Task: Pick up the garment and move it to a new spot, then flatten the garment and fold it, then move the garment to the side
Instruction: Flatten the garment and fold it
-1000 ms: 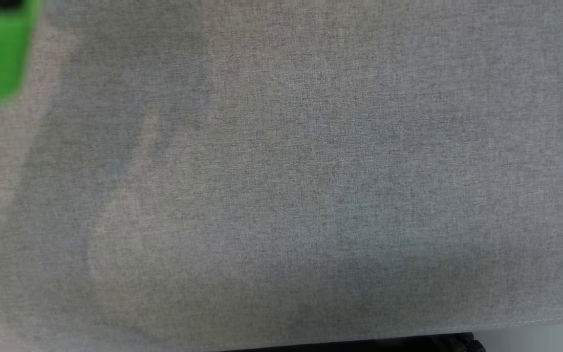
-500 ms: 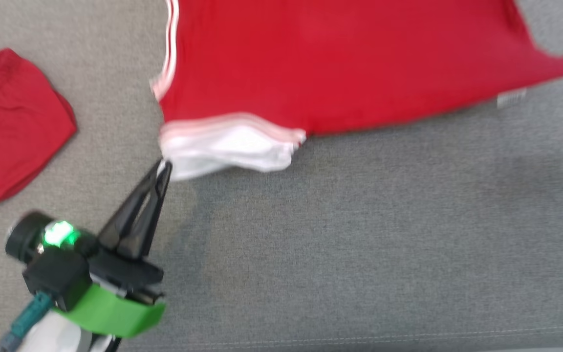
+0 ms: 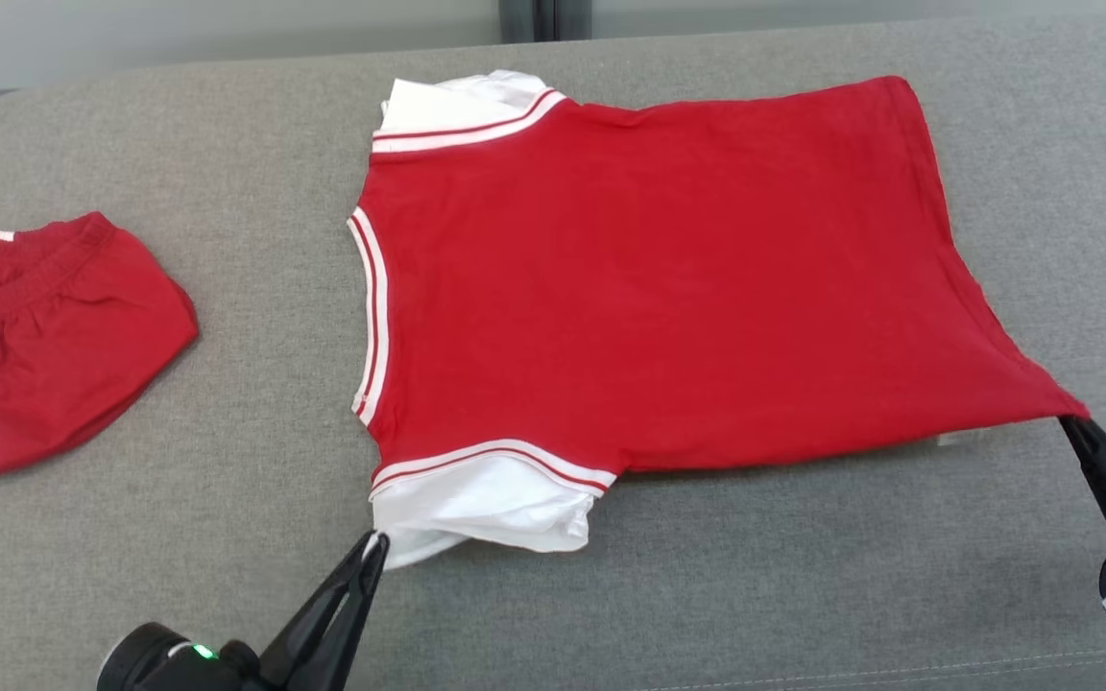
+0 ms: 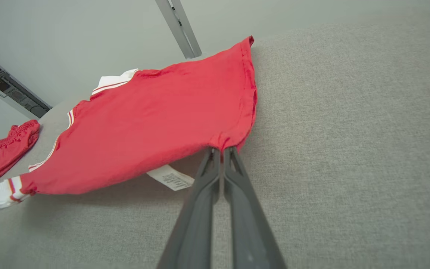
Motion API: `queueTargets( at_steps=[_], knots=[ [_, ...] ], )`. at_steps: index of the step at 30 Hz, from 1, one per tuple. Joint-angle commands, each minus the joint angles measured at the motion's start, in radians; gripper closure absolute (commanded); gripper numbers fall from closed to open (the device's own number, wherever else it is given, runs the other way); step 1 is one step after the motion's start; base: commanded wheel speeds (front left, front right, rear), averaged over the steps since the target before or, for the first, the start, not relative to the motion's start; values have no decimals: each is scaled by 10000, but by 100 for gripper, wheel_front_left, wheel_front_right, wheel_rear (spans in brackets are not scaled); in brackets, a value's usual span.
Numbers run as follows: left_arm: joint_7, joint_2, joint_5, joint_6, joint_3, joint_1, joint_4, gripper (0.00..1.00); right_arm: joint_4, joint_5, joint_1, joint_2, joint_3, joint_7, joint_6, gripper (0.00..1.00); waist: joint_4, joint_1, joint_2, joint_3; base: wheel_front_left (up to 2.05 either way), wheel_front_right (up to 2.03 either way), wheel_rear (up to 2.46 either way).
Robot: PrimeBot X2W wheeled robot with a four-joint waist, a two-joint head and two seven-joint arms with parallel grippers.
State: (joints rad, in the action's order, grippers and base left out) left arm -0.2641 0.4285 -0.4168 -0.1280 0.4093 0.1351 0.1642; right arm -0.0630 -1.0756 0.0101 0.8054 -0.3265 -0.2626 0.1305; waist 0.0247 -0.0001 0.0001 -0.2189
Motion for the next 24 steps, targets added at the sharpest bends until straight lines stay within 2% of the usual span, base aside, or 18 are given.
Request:
queueTargets(
  at_steps=[1,5,11,15,24],
  knots=[
    [-3,110,-48,-30,22,196,17,100,83,-36,257,47,50,-32,5,100,-109,1,-1,260,0,0,0],
    [61,180,-203,-25,65,232,97,100,238,-49,546,90,88,-32,5,100,-148,1,-1,292,0,0,0],
    [384,233,-93,-18,21,-735,-38,100,-15,-188,-59,176,-309,-32,5,100,-60,1,-1,115,0,0,0],
    [523,110,22,-20,-2,-1772,-353,100,-391,-408,-773,182,-434,-30,5,100,87,1,-1,-278,0,0,0],
    [465,-276,312,-27,650,-4551,-1714,100,-1194,-654,-2484,63,-747,-31,5,100,496,1,-1,-1388,0,0,0]
  ],
)
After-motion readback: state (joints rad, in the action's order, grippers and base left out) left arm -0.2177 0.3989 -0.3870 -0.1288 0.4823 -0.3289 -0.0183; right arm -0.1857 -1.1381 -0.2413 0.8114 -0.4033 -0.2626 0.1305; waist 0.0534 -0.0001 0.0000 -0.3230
